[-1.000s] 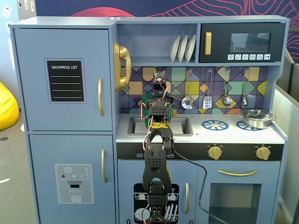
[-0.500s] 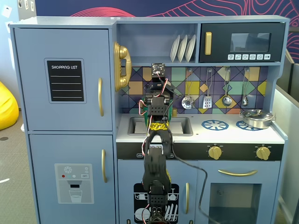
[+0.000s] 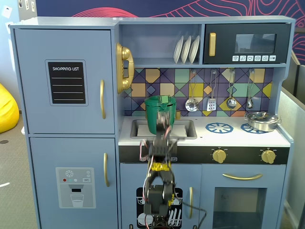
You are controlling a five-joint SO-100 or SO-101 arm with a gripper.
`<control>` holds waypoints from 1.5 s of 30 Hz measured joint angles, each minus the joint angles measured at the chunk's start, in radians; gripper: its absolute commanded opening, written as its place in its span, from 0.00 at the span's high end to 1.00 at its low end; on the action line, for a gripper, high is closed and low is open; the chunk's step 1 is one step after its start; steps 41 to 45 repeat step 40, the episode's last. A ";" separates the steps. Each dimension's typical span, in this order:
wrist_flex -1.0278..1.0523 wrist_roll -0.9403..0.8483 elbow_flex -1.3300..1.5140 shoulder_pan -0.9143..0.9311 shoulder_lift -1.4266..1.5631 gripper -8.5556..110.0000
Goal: Pick up the lid from the counter and put it on the green recipient
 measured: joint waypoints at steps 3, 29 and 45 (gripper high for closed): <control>0.074 0.014 0.225 -0.002 0.061 0.90; 0.449 0.143 0.514 -0.034 0.296 0.85; 0.449 0.143 0.514 -0.034 0.296 0.85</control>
